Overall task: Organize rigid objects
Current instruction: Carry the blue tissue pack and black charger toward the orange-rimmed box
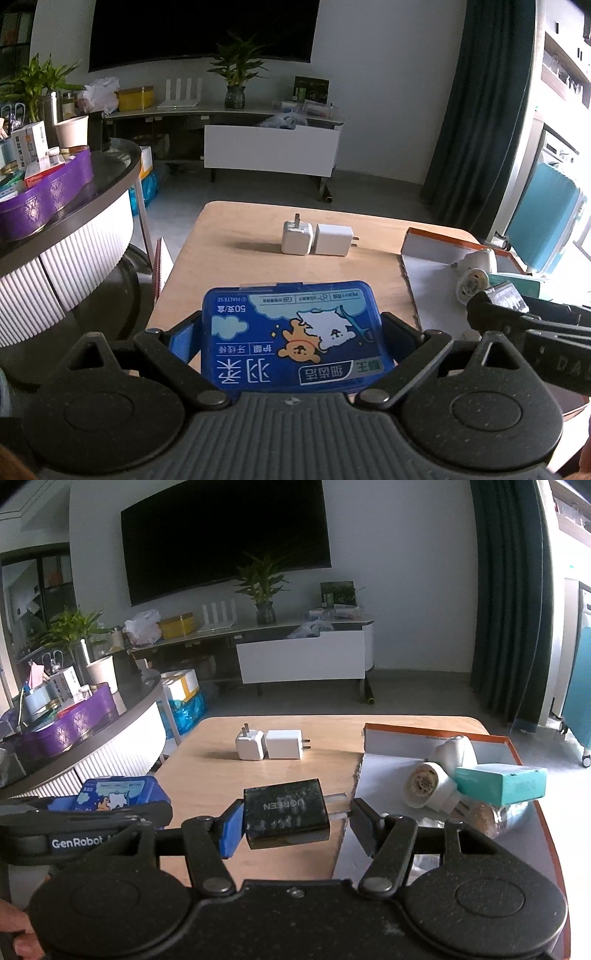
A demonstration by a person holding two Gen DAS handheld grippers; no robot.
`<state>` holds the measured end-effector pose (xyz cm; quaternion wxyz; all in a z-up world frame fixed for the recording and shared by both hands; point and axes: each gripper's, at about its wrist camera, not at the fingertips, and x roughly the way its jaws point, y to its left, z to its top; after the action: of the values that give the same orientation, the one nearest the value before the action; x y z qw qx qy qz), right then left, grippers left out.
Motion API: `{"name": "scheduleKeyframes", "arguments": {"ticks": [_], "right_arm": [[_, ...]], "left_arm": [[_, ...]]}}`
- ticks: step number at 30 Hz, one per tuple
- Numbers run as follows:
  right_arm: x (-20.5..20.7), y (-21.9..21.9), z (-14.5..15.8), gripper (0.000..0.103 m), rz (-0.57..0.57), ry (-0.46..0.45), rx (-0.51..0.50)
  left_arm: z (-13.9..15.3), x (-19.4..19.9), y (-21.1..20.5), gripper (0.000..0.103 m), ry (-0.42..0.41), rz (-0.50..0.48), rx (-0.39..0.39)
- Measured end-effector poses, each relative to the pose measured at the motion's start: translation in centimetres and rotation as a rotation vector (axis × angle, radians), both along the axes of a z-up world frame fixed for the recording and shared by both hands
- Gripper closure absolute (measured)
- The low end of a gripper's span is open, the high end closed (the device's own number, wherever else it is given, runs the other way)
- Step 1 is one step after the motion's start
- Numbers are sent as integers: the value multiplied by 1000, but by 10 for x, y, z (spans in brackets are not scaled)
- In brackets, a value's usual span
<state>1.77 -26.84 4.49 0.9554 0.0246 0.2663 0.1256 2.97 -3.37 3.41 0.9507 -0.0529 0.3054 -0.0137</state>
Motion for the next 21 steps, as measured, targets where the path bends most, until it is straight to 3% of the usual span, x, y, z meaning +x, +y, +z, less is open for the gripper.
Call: {"name": "scheduleKeyframes", "arguments": {"ticks": [21], "right_arm": [[-24,-20,1,30,-47,-16,19]], "left_arm": [[1,-19,-16,4,-17,-23,-5]]}}
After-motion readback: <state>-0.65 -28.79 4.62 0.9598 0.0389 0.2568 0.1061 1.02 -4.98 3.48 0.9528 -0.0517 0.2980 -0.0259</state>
